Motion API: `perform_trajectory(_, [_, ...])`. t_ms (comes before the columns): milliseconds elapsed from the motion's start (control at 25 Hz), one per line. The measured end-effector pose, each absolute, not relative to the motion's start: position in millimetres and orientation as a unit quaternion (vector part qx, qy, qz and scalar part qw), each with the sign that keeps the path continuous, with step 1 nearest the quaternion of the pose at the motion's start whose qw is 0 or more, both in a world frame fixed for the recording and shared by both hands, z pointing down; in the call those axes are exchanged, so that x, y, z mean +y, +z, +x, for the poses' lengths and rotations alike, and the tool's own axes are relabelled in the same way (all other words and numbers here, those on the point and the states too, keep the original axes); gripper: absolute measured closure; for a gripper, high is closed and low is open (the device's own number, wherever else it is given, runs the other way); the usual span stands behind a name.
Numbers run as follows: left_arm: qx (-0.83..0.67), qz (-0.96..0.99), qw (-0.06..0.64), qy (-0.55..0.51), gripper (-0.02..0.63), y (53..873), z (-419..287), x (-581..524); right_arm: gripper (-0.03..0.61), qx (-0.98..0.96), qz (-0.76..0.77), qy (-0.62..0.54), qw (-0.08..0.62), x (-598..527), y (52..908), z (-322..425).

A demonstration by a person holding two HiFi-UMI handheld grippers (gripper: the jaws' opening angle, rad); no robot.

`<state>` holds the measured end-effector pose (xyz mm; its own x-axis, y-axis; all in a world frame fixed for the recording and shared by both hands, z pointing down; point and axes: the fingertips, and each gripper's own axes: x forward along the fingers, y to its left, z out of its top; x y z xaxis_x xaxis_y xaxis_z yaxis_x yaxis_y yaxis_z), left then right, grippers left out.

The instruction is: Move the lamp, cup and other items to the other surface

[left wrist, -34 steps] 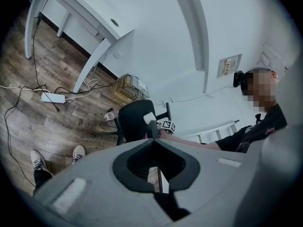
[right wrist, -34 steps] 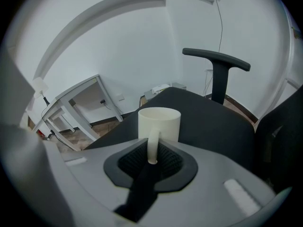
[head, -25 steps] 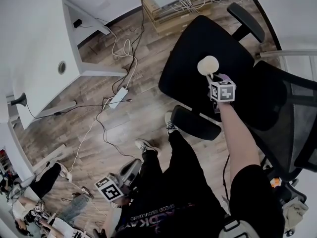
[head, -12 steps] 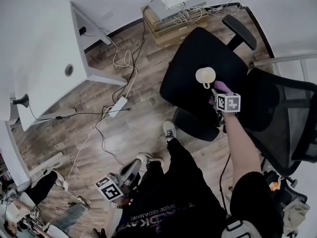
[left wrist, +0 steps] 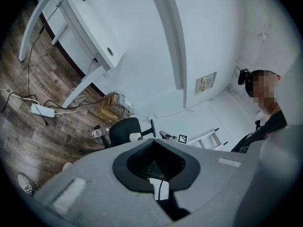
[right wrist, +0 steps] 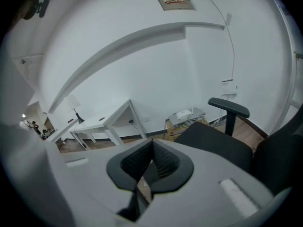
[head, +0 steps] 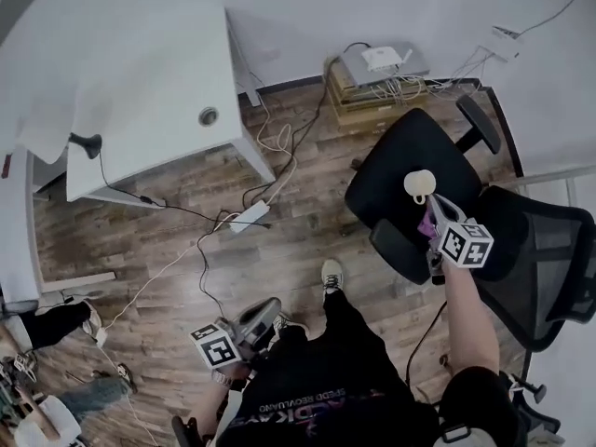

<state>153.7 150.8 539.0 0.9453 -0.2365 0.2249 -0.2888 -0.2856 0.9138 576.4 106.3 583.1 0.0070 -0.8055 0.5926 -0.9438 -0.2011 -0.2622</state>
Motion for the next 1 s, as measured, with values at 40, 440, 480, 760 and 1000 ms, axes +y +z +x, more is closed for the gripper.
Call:
perform_trajectory(40, [-0.166,0.803,0.571,0.015,0.617,533,145,147,0.574,-0.643,0.688,0.322,0.098,94,566,551])
perform_trajectory(440, [-0.213,0.811,0.541,-0.067,0.615,501,44,129,0.574,-0.814,0.478,0.320,0.080,55,502,245])
perform_trajectory(480, [-0.217,0.811,0.538,-0.072,0.615,498,35,130,0.574,-0.826,0.453,0.324,0.083,61,502,217])
perform_trajectory(760, [-0.238,0.814,0.520,-0.106,0.614,486,-19,139,0.574,-0.875,0.330,0.341,0.096,109,493,71])
perform_trajectory(1000, [-0.249,0.812,0.512,-0.129,0.614,480,-55,148,0.574,-0.884,0.289,0.357,0.084,143,483,8])
